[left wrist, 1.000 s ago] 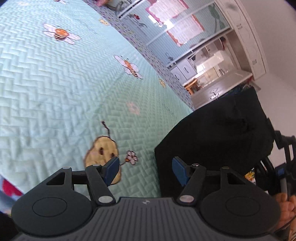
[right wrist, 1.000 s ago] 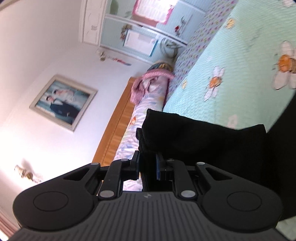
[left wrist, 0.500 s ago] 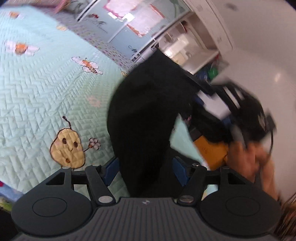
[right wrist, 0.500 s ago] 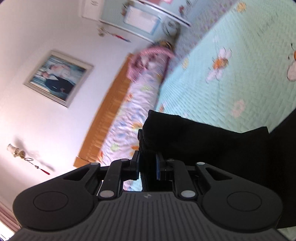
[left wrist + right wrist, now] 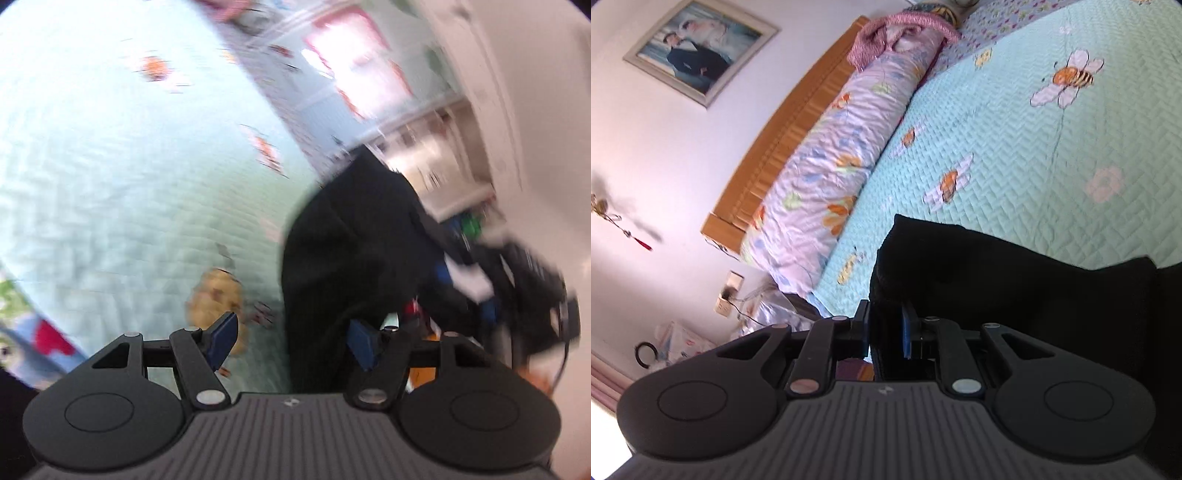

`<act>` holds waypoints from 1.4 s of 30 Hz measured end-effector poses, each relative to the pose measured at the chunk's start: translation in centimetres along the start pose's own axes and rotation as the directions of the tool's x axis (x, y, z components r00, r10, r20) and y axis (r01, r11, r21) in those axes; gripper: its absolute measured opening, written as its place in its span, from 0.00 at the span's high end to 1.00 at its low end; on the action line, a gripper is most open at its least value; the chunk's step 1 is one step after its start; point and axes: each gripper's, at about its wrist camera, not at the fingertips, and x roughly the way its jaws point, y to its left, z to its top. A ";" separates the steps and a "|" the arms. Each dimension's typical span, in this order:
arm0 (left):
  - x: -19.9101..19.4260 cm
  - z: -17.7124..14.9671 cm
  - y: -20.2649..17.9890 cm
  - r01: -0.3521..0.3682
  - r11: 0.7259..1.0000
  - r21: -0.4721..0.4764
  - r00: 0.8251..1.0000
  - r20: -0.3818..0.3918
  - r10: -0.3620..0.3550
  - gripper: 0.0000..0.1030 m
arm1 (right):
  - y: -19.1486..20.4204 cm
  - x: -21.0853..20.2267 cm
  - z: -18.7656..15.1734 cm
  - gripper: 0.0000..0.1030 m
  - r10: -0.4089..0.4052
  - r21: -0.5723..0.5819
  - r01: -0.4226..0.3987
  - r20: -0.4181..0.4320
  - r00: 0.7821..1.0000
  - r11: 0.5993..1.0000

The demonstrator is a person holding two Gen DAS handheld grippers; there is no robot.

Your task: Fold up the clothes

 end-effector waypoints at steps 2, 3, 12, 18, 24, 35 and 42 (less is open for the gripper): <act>-0.3 0.3 1.2 -0.021 0.999 -0.035 1.000 0.008 0.021 0.36 | -0.5 1.6 -0.5 0.81 0.025 0.019 -0.024 -0.024 0.999 1.000; -0.5 0.5 1.8 -0.031 0.998 -0.052 0.999 0.011 0.032 0.36 | -0.8 2.5 -0.7 0.75 0.050 0.036 -0.049 -0.039 0.998 0.998; -3.4 1.8 4.8 0.005 0.977 -0.212 0.998 0.063 0.008 0.34 | -6.4 -2.0 -1.5 0.56 0.022 0.148 -0.042 0.131 0.991 0.988; -3.3 2.0 5.3 -0.039 0.965 -0.260 0.995 0.080 0.062 0.34 | -11.1 -5.3 -6.7 0.55 -0.094 0.189 0.075 0.092 0.991 0.979; -1.8 2.2 6.2 -0.087 0.951 -0.297 0.991 0.072 0.113 0.33 | -13.6 -7.0 -10.0 0.55 -0.118 0.276 0.086 0.099 0.988 0.957; -0.9 2.6 6.0 -0.111 0.948 -0.297 0.987 0.078 0.140 0.29 | -11.4 -6.9 -9.2 0.49 -0.187 0.099 0.178 0.088 0.978 0.979; -1.3 2.6 7.6 -0.031 0.936 -0.350 0.991 0.109 0.074 0.29 | -5.8 -0.1 -8.5 0.49 -0.254 -0.230 0.254 0.029 0.967 0.940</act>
